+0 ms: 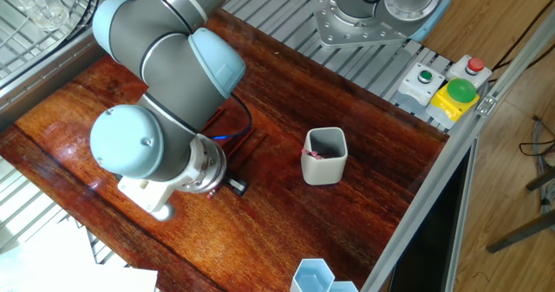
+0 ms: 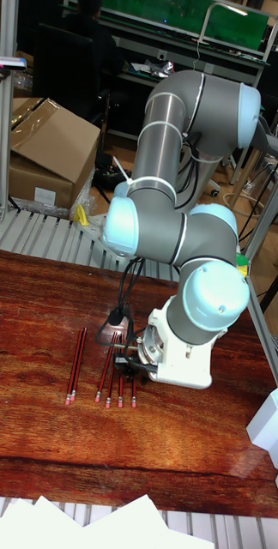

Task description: Put the pen into the pen holder

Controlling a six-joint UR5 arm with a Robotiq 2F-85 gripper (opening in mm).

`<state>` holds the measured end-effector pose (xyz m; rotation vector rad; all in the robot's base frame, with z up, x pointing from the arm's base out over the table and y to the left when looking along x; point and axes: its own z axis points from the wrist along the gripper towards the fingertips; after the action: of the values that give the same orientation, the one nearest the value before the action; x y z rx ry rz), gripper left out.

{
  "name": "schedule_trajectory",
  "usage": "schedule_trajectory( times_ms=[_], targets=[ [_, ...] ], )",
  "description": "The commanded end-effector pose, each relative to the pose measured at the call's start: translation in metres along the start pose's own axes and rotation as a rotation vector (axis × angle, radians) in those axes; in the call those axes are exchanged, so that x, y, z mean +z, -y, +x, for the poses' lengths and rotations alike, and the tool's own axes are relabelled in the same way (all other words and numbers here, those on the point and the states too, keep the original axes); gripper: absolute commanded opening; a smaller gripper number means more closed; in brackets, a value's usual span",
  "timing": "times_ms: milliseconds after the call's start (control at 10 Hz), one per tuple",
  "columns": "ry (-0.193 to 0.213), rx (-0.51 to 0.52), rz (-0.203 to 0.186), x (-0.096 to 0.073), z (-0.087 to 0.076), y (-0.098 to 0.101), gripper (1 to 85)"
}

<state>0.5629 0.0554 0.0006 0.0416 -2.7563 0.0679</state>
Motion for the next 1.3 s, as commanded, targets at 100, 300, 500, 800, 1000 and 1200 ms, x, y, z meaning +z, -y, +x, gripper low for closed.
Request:
schedule_trajectory(
  times_ms=[100,300,500,800,1000,1200],
  targets=[
    [-0.023,-0.007,0.001,0.0,0.001,0.001,32.7],
    [-0.037,0.005,0.015,-0.005,0.005,-0.003,30.3],
    [-0.034,0.0,0.013,-0.005,0.005,-0.003,29.7],
    [-0.033,-0.006,0.022,-0.001,0.004,0.006,29.7],
    [-0.043,-0.001,0.014,0.0,0.006,0.005,29.7],
    [-0.043,0.003,0.006,0.0,0.006,0.003,29.3]
  ],
)
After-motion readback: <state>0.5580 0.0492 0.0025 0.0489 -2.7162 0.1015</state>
